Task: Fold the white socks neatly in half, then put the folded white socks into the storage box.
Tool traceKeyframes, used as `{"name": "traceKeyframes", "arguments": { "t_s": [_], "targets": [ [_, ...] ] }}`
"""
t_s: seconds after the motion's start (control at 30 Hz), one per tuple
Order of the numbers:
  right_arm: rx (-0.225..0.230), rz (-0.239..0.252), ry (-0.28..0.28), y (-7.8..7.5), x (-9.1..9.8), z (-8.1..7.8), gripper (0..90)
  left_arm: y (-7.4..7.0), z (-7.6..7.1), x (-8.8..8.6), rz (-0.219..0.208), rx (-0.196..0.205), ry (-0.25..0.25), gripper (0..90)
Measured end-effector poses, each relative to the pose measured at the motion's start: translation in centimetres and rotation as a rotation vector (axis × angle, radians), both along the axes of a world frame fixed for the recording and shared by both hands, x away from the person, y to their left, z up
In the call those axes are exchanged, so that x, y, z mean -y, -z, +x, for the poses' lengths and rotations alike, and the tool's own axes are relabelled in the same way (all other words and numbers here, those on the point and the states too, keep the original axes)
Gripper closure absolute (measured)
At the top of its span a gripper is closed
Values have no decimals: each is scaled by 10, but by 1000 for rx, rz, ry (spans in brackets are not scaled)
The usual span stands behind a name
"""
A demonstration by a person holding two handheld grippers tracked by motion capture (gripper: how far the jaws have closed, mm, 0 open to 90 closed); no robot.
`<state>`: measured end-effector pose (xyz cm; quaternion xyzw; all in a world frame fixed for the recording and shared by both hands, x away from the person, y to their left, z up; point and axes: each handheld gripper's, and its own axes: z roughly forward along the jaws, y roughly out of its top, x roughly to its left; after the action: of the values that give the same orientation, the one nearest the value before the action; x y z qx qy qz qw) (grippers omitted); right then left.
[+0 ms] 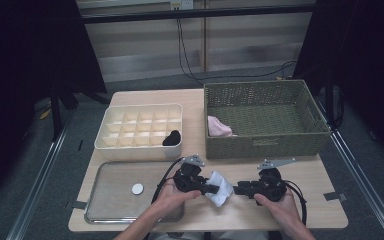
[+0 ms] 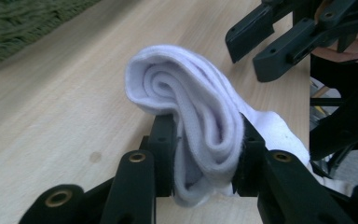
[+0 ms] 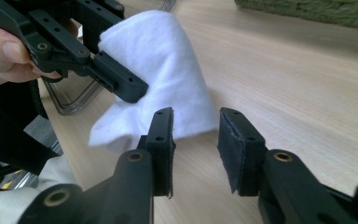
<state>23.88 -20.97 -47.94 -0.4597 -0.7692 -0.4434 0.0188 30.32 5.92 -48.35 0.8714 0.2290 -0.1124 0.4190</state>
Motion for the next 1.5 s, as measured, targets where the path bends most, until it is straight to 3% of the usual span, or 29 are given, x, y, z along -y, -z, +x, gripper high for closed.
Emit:
{"name": "traceKeyframes", "arguments": {
  "t_s": [0.53,0.6,1.03,1.23,1.5],
  "targets": [
    [18,-4,53,-5,9,-2,508,-16,1,-17,2,50,-44,667],
    [23,-3,58,-5,9,0,486,-16,-1,-20,19,66,-39,666],
    [29,-2,73,-6,13,0,416,-25,4,-45,-42,54,-92,664],
    [41,9,91,-9,17,-2,396,-32,3,-47,-31,70,-74,664],
    [55,-6,115,-11,19,-2,367,-49,6,-58,-50,100,-113,660]
  ]
}}
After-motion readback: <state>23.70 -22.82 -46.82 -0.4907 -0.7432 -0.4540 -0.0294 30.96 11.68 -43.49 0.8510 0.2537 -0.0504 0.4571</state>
